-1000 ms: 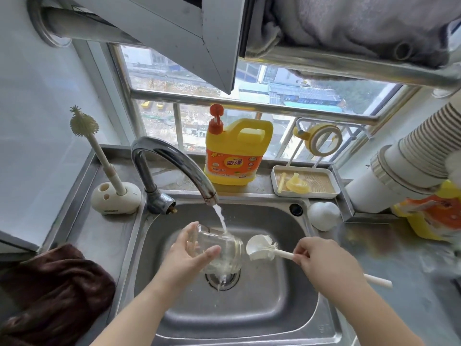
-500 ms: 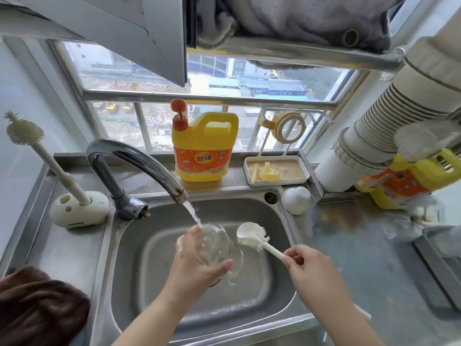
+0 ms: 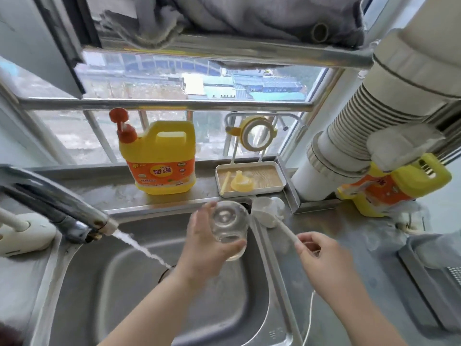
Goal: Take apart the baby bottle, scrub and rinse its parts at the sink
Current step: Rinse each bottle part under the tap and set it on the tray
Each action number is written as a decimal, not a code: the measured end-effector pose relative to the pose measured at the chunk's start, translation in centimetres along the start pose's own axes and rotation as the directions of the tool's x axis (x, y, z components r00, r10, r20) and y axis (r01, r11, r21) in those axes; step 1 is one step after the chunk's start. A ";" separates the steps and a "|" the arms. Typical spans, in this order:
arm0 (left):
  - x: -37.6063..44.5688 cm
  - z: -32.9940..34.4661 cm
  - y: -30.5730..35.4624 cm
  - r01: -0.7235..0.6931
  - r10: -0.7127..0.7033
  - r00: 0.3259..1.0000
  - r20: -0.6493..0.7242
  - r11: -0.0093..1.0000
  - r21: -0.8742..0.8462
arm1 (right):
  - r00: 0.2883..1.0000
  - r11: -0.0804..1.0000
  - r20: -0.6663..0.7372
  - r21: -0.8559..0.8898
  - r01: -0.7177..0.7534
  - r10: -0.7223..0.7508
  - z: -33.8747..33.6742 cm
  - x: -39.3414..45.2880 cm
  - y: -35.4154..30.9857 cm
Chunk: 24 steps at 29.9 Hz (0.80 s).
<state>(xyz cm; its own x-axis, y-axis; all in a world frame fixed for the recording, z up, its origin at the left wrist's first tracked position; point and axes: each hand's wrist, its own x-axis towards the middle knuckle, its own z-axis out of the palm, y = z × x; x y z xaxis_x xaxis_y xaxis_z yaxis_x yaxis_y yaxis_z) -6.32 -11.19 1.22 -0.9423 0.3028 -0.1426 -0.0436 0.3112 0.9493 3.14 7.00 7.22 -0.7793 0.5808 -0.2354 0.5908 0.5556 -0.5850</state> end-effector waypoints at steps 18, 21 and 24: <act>14.2 12.1 4.1 -0.040 0.051 0.988 -0.148 0.996 0.081 | 0.997 0.998 0.051 0.040 0.048 -0.050 -4.3 12.2 5.2; 14.6 12.4 4.2 -0.057 0.073 0.982 -0.174 0.994 0.098 | 0.999 0.996 0.044 0.081 0.029 -0.033 -3.4 12.2 5.7; 15.6 12.6 4.2 -0.041 0.054 0.989 -0.140 0.995 0.095 | 0.998 0.995 0.039 0.093 0.037 -0.040 -3.0 12.3 5.9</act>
<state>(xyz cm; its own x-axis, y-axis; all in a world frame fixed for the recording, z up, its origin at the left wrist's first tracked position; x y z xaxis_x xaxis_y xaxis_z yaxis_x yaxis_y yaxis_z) -16.99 6.15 -0.56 -0.9805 0.1899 -0.0501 0.0268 0.3822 0.9237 -2.37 19.22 3.21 -0.8100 0.5344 -0.2414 0.5399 0.5187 -0.6629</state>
